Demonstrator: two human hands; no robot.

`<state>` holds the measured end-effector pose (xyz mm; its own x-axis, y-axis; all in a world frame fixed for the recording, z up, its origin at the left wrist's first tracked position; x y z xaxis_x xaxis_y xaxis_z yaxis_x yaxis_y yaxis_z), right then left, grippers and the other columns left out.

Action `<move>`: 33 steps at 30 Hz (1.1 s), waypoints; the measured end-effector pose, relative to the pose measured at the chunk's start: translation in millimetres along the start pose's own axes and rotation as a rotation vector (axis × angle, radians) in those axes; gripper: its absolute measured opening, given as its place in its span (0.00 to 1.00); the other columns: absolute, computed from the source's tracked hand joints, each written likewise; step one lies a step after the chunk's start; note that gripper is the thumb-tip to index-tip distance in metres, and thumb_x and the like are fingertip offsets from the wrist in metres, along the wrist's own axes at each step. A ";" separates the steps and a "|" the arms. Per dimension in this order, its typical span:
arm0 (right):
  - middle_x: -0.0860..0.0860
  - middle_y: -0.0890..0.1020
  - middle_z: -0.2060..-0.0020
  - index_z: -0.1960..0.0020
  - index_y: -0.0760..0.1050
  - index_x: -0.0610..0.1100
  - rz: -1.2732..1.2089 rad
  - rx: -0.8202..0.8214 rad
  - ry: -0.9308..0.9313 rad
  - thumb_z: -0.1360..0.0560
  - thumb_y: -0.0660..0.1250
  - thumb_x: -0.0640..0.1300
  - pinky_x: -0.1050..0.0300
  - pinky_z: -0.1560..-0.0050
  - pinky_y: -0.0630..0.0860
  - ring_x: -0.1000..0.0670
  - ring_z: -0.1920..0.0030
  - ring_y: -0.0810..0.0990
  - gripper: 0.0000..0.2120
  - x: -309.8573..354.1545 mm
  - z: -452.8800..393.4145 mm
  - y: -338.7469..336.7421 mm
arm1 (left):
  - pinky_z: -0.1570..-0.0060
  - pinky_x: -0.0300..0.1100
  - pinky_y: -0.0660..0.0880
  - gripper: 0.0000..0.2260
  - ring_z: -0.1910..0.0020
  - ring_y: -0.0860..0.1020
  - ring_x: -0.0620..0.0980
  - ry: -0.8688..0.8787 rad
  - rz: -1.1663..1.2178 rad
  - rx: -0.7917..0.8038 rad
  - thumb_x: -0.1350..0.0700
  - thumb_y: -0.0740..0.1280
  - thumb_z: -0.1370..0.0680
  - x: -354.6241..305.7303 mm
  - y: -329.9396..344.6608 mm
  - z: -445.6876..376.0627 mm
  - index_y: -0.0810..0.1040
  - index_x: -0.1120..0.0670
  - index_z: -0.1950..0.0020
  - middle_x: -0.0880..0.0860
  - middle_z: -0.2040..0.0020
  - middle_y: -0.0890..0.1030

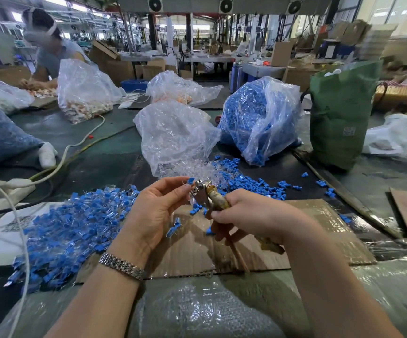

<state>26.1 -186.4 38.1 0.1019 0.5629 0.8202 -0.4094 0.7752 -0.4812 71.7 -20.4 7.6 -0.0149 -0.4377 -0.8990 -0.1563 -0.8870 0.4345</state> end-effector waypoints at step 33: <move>0.49 0.80 0.65 0.59 0.75 0.44 0.318 -0.314 0.094 0.22 0.64 0.65 0.54 0.65 0.73 0.49 0.66 0.78 0.23 -23.6 -16.5 -42.7 | 0.54 0.35 0.77 0.06 0.51 0.83 0.46 0.290 -0.767 -0.384 0.59 0.73 0.22 -23.1 -29.0 2.4 0.84 0.47 0.51 0.47 0.54 0.85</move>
<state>56.1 -228.1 34.2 0.1031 0.7993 0.5920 -0.1400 0.6009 -0.7870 74.2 15.7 15.6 0.2151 0.3197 -0.9228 0.3204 -0.9157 -0.2426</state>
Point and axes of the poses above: each hand's wrist, its own z-axis away from the middle knuckle, its own y-axis out of the palm, x = y × z, the point moved 6 cm from there along -z, towards the middle knuckle
